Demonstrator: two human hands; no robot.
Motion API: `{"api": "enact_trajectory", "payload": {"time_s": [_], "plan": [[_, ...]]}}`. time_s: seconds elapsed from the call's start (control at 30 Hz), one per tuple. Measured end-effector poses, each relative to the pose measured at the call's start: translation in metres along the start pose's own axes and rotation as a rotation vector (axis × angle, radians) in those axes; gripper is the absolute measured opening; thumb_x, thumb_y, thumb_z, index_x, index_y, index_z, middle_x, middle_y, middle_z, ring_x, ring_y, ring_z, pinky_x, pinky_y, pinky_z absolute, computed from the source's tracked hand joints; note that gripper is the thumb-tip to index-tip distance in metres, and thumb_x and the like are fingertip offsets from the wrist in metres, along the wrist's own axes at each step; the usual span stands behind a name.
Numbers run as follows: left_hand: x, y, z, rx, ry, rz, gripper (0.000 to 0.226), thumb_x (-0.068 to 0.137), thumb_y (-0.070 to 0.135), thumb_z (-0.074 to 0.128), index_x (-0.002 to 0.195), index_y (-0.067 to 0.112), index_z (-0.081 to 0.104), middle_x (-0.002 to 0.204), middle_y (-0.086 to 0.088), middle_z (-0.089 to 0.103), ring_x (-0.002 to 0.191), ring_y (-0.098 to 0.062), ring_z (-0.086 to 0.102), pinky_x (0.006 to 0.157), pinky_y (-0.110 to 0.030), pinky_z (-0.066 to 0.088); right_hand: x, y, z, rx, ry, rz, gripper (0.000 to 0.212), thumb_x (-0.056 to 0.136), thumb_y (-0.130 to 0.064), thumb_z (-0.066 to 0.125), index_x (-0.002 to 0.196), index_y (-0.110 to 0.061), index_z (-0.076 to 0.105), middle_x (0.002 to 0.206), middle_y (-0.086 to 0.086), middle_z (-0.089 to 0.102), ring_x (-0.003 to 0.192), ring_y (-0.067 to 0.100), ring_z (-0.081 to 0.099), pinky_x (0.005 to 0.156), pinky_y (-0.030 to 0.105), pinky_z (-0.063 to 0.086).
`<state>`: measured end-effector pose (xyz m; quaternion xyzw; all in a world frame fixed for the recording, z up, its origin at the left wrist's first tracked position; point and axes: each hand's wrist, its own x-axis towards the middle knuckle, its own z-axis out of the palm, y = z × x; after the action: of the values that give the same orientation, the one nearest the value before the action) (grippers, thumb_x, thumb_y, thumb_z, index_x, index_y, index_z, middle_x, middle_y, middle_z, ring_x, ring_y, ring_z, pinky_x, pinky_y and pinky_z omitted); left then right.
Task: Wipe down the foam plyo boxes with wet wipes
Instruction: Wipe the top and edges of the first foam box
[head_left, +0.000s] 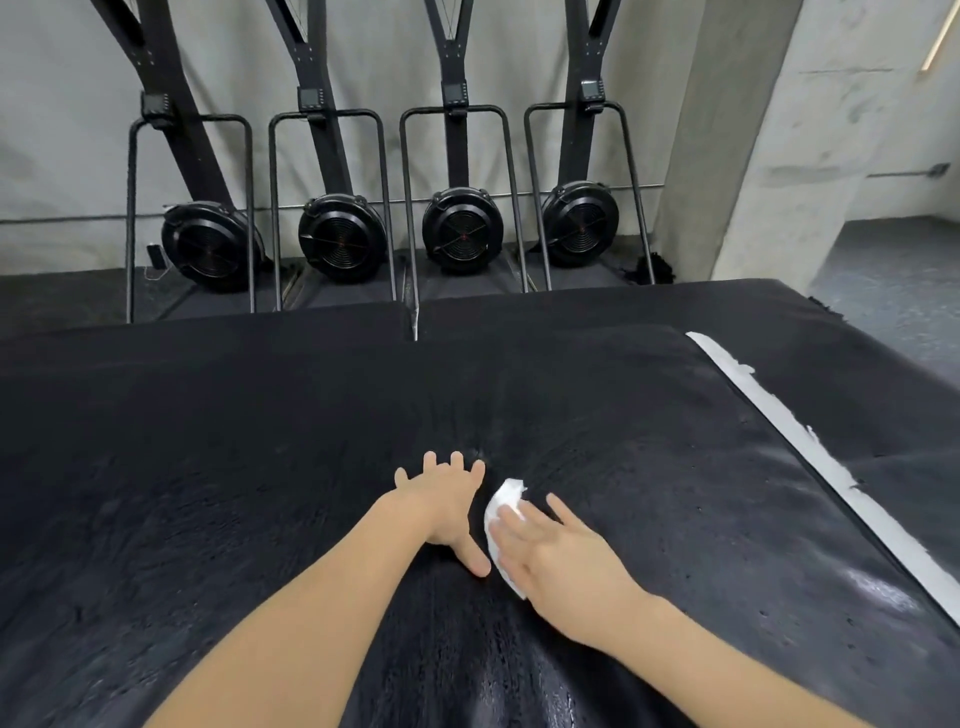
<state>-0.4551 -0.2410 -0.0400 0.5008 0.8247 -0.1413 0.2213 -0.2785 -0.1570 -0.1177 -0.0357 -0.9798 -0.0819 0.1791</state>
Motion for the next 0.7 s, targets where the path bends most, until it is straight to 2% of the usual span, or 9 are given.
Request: {"api": "enact_trajectory", "payload": {"time_s": [0.07, 0.17, 0.23, 0.3, 0.37, 0.43, 0.5, 0.6, 0.7], "plan": [[0.0, 0.0, 0.001, -0.014, 0.006, -0.004, 0.141, 0.065, 0.063, 0.085, 0.161, 0.023, -0.01, 0.169, -0.006, -0.006, 0.153, -0.041, -0.008, 0.117, -0.07, 0.012, -0.01, 0.014, -0.005, -0.011, -0.009, 0.013, 0.05, 0.079, -0.028, 0.074, 0.126, -0.024, 0.058, 0.126, -0.009, 0.058, 0.114, 0.009, 0.059, 0.107, 0.047, 0.045], [-0.001, -0.001, 0.003, -0.007, 0.019, -0.001, 0.141, 0.065, 0.065, 0.084, 0.161, 0.023, -0.01, 0.169, -0.005, -0.004, 0.153, -0.042, -0.007, 0.117, -0.07, 0.014, -0.022, 0.062, -0.011, -0.181, -0.046, 0.201, 0.046, 0.074, -0.016, 0.069, 0.12, -0.021, 0.063, 0.121, -0.006, 0.061, 0.097, 0.01, 0.063, 0.107, 0.048, 0.043], [-0.001, -0.002, 0.003, -0.003, 0.025, 0.004, 0.14, 0.065, 0.066, 0.083, 0.161, 0.023, -0.01, 0.169, -0.006, -0.004, 0.153, -0.042, -0.007, 0.117, -0.07, 0.014, -0.034, 0.091, -0.013, -0.273, -0.116, 0.308, 0.044, 0.083, -0.013, 0.059, 0.126, -0.02, 0.061, 0.129, -0.004, 0.06, 0.104, 0.011, 0.063, 0.109, 0.048, 0.039], [-0.001, -0.002, 0.004, -0.005, 0.028, 0.002, 0.14, 0.065, 0.066, 0.083, 0.161, 0.023, -0.009, 0.169, -0.006, -0.003, 0.153, -0.042, -0.006, 0.116, -0.071, 0.014, -0.044, 0.104, -0.013, -0.215, -0.164, 0.358, 0.041, 0.095, -0.017, 0.053, 0.136, -0.019, 0.056, 0.137, -0.005, 0.057, 0.121, 0.012, 0.058, 0.113, 0.047, 0.034], [0.0, -0.001, 0.003, -0.012, 0.021, -0.004, 0.141, 0.064, 0.065, 0.084, 0.161, 0.022, -0.008, 0.169, -0.006, -0.001, 0.153, -0.042, -0.006, 0.115, -0.071, 0.015, -0.041, 0.09, -0.013, -0.223, -0.155, 0.33, 0.041, 0.098, -0.017, 0.045, 0.138, -0.01, 0.052, 0.137, 0.004, 0.057, 0.124, 0.022, 0.053, 0.114, 0.045, 0.032], [0.0, 0.0, 0.003, -0.014, 0.017, -0.015, 0.141, 0.064, 0.065, 0.085, 0.161, 0.022, -0.008, 0.168, -0.006, 0.0, 0.153, -0.042, -0.006, 0.115, -0.072, 0.015, -0.03, 0.053, -0.015, -0.264, -0.131, 0.237, 0.045, 0.097, -0.01, 0.034, 0.138, 0.004, 0.045, 0.134, 0.023, 0.051, 0.121, 0.036, 0.049, 0.108, 0.047, 0.035], [0.001, -0.002, 0.003, -0.003, 0.018, -0.021, 0.142, 0.063, 0.065, 0.085, 0.161, 0.022, -0.008, 0.168, -0.006, 0.0, 0.153, -0.042, -0.005, 0.115, -0.071, 0.016, -0.022, 0.011, -0.017, -0.2, -0.144, 0.101, 0.048, 0.094, -0.008, 0.03, 0.139, 0.007, 0.041, 0.131, 0.028, 0.047, 0.119, 0.042, 0.047, 0.108, 0.047, 0.033], [0.001, -0.002, 0.003, -0.012, 0.025, -0.01, 0.141, 0.064, 0.065, 0.084, 0.161, 0.022, -0.009, 0.169, -0.006, -0.003, 0.153, -0.041, -0.006, 0.116, -0.07, 0.014, -0.022, -0.014, -0.023, -0.042, -0.172, 0.024, 0.039, 0.094, -0.019, 0.039, 0.131, -0.01, 0.05, 0.129, 0.01, 0.052, 0.115, 0.029, 0.052, 0.115, 0.041, 0.027], [-0.001, -0.001, 0.002, 0.002, 0.039, -0.001, 0.14, 0.065, 0.067, 0.083, 0.161, 0.023, -0.008, 0.168, -0.006, 0.001, 0.153, -0.04, -0.003, 0.116, -0.069, 0.016, -0.032, 0.003, -0.027, -0.009, -0.106, 0.043, 0.03, 0.092, -0.027, 0.056, 0.122, -0.024, 0.059, 0.125, -0.008, 0.059, 0.11, 0.013, 0.06, 0.112, 0.044, 0.039]]}}
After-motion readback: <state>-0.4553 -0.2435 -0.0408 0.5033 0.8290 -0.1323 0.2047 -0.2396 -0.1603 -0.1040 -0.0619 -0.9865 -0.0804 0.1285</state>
